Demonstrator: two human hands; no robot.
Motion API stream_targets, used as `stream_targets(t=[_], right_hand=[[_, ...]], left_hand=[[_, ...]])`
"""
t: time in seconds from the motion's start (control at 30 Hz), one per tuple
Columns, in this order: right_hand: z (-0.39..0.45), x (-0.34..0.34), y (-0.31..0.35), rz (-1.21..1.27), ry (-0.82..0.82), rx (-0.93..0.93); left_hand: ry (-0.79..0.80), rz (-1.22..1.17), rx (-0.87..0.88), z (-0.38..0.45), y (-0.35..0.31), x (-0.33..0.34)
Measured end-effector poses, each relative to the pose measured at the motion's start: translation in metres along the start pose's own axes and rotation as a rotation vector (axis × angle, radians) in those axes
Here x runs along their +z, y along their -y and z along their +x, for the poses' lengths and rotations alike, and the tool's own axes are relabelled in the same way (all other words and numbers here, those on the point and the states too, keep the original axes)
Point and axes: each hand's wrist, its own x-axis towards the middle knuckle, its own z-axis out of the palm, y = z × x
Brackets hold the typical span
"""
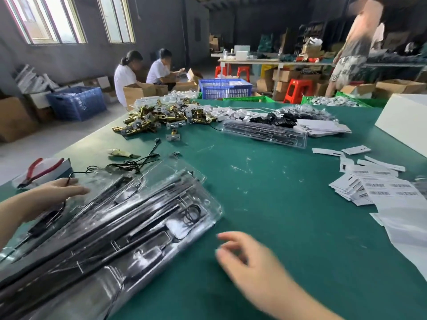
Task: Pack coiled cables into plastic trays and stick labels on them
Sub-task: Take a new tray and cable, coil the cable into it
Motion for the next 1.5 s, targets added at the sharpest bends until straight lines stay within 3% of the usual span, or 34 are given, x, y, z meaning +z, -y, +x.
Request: stream_targets(t=[0.07,0.13,0.23,0.33,0.4,0.47,0.63,0.7,0.83,0.93,1.0,1.13,1.37,1.5], right_hand=[[0.004,0.045,0.035,0.211,0.315,0.17],[0.009,0.079,0.058,0.372,0.406,0.298],[0.014,0.1,0.069,0.711,0.256,0.334],[0.02,0.112,0.076,0.654,0.171,0.331],[0.032,0.117,0.089,0.659,0.138,0.369],[0.048,0.12,0.096,0.719,0.108,0.371],[0.088,0.12,0.103,0.863,0.045,0.392],[0.087,0.12,0.111,0.795,0.025,0.379],[0.086,0.134,0.107,0.567,0.065,0.303],[0.086,0.135,0.097,0.494,0.024,0.216],[0.088,0.134,0.092,0.528,-0.022,0.226],[0.083,0.133,0.085,0.444,-0.14,0.222],[0.063,0.103,0.062,0.466,-0.18,0.208],[0.045,0.093,0.05,0.543,-0.178,0.203]], left_hand=[[0.009,0.122,-0.072,0.002,0.005,-0.002],[0.089,0.193,-0.169,0.005,0.014,-0.004],[0.182,0.174,-0.258,0.011,0.03,-0.019],[0.211,0.238,-0.183,-0.004,0.024,-0.034],[0.199,0.067,-0.124,-0.007,0.015,-0.03],[0.152,-0.04,-0.034,-0.007,0.0,-0.019],[-0.223,0.168,0.126,0.003,-0.034,-0.005],[-0.268,0.184,0.146,0.002,-0.039,-0.003],[-0.107,0.447,0.123,-0.009,-0.04,0.0],[-0.185,0.496,0.204,-0.024,-0.043,-0.008],[-0.119,0.409,0.287,-0.046,-0.044,-0.012],[0.182,0.252,0.425,-0.092,-0.04,-0.003],[0.156,0.417,0.445,-0.108,-0.045,0.02],[0.121,0.679,0.36,-0.114,-0.047,0.038]])
